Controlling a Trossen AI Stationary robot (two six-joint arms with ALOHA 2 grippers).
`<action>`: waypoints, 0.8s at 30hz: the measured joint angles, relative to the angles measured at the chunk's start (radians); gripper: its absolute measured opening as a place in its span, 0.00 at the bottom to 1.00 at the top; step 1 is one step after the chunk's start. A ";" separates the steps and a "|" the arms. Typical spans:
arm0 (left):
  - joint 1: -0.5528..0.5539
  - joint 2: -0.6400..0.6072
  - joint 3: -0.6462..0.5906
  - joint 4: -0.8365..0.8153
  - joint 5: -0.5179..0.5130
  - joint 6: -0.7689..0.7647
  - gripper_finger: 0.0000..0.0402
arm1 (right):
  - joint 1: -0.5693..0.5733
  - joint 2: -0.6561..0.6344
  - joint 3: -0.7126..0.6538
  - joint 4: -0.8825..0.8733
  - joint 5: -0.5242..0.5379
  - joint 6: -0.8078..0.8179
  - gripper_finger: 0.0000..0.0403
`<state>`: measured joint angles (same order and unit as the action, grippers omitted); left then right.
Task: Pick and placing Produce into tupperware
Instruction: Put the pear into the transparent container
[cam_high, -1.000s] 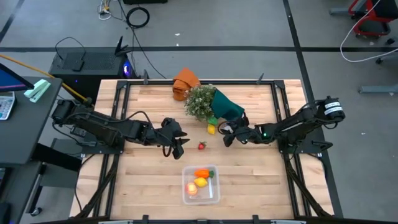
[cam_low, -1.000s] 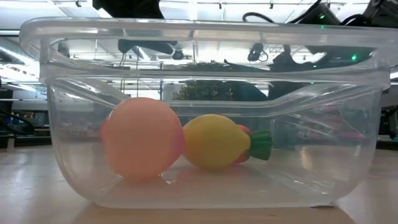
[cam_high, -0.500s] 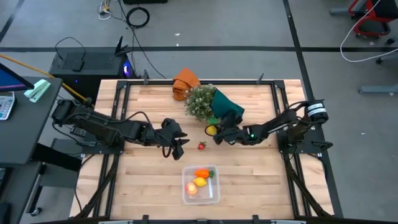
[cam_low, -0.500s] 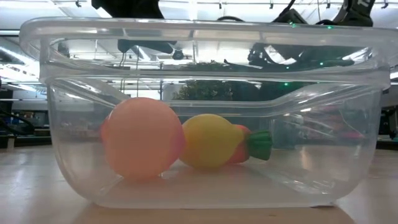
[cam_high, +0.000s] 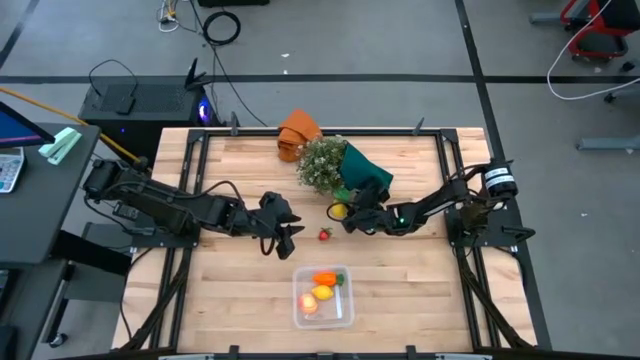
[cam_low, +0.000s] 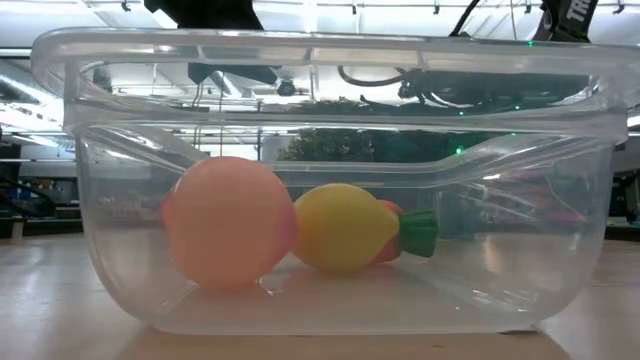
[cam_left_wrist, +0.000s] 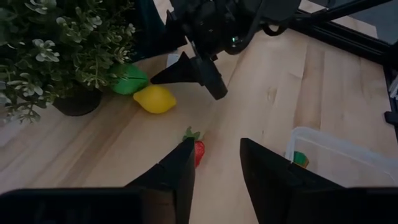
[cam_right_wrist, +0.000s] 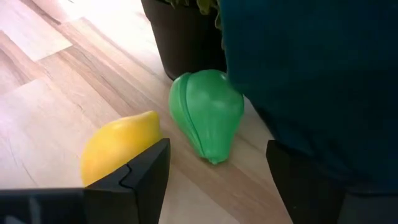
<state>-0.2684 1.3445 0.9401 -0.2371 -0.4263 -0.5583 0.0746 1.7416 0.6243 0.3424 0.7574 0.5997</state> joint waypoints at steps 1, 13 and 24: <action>0.000 0.000 0.000 0.000 0.000 0.000 0.34 | 0.000 0.000 0.000 -0.001 0.000 0.001 0.59; -0.011 0.000 0.000 0.000 0.000 0.002 0.31 | 0.002 0.002 0.000 0.001 0.026 0.010 0.63; -0.011 0.000 0.000 -0.003 0.000 0.002 0.33 | -0.004 0.092 -0.001 0.108 0.033 0.076 0.61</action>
<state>-0.2794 1.3449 0.9401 -0.2405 -0.4259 -0.5568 0.0709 1.8339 0.6236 0.4504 0.7906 0.6758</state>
